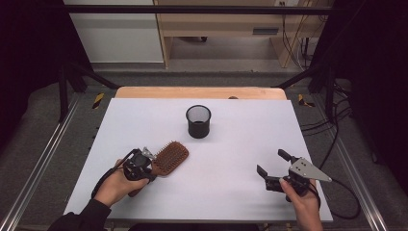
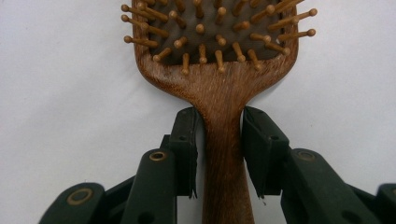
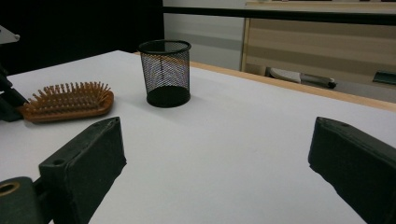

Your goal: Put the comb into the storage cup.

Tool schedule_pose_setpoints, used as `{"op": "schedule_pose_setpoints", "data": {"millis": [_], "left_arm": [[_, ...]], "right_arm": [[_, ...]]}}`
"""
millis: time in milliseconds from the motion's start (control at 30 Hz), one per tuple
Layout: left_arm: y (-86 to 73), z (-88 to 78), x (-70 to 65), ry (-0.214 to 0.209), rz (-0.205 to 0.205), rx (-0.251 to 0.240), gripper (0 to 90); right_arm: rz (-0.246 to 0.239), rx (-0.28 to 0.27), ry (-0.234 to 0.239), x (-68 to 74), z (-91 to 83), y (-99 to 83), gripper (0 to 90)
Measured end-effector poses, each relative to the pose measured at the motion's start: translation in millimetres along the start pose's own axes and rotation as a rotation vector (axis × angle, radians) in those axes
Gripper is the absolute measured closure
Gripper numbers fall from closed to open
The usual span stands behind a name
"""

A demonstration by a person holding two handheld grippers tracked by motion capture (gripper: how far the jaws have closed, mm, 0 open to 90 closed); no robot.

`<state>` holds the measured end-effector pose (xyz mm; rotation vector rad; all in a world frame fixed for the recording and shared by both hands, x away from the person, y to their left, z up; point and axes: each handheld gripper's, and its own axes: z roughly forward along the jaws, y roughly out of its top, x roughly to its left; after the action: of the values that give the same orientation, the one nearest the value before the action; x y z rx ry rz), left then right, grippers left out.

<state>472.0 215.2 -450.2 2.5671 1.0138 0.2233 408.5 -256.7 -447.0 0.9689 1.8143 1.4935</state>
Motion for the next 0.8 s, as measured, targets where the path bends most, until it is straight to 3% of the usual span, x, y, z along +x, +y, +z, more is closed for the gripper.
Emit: {"op": "schedule_pose_setpoints", "data": {"millis": [267,500,633,800], "left_arm": [[0.9,0.9,-4.2,0.026,0.020,0.009,66.8],[0.1,1.1,-6.8,0.028,0.048,-0.003,72.6],[-4.8,0.3,-4.6,0.010,0.053,-0.045,72.6],[-8.4,-1.4,-3.1,0.023,0.048,-0.109,72.7]], "right_arm": [[-0.001,0.005,-0.001,-0.1,0.5,-0.3,4.4],[0.002,0.006,0.001,-0.3,0.6,-0.5,4.4],[0.002,0.008,0.004,-0.5,1.1,-0.7,4.4],[0.005,0.003,0.002,-1.3,0.5,-0.7,4.5]]}}
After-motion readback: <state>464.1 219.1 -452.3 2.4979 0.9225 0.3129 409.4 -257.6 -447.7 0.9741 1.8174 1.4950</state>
